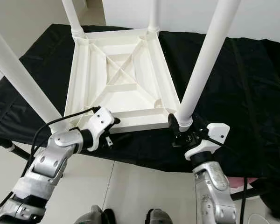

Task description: Building children table

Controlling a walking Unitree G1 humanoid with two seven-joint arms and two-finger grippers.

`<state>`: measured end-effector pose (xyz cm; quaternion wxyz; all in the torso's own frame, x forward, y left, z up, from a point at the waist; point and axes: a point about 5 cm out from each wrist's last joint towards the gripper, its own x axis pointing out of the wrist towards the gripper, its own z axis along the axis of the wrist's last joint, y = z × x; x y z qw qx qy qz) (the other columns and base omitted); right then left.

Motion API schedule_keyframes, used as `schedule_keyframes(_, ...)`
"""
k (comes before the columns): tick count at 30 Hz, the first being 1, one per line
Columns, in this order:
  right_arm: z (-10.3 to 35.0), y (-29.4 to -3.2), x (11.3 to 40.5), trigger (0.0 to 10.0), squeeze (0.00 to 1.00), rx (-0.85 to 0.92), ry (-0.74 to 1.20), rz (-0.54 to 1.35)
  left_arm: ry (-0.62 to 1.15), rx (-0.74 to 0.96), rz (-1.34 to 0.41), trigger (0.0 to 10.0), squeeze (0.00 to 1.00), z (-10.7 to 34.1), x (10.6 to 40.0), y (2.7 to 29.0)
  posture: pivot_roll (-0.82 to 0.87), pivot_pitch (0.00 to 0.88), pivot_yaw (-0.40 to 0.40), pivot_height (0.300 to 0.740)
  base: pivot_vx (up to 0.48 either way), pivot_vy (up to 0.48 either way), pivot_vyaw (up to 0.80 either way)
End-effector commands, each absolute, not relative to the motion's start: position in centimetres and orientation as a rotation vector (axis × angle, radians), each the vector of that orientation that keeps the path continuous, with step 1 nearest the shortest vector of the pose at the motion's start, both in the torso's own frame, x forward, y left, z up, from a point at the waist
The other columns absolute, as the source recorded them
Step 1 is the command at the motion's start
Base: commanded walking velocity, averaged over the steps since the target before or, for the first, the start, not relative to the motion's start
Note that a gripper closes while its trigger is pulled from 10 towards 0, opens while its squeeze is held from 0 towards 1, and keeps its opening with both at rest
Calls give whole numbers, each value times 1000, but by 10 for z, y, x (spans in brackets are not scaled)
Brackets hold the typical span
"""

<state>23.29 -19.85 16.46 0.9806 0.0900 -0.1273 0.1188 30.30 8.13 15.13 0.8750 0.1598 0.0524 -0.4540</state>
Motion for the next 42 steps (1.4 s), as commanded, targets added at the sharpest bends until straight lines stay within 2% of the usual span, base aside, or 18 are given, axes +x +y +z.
schedule_keyframes(1,163,-198,230,10000,0,198,-244,254,104,344,-742,10000,0,148,311,91,-173,133,81,740,0,0,0)
schedule_keyframes(11,162,-193,218,10000,0,182,-194,378,58,347,-578,10000,0,160,336,107,-178,136,87,740,0,0,0)
schedule_keyframes(24,164,-175,225,10000,0,214,-199,466,-10,299,-555,10000,0,169,333,109,-146,124,68,740,0,0,0)
schedule_keyframes(26,163,-171,227,10000,0,208,-191,498,-69,248,-710,10000,0,176,313,102,-136,117,59,740,0,0,0)
schedule_keyframes(27,163,-171,227,10000,0,208,-191,498,-69,248,-710,10000,0,176,313,102,-136,117,59,740,0,0,0)
schedule_keyframes(29,162,-170,229,10000,0,201,-184,515,-106,231,-813,10000,0,179,296,96,-129,116,53,740,0,0,0)
schedule_keyframes(32,162,-166,234,10000,0,191,-179,547,-118,200,-873,10000,0,182,278,92,-110,109,41,740,0,0,0)
schedule_keyframes(42,160,-152,252,10000,0,177,-182,630,-173,167,-829,10000,0,193,243,94,-41,95,6,740,0,0,0)
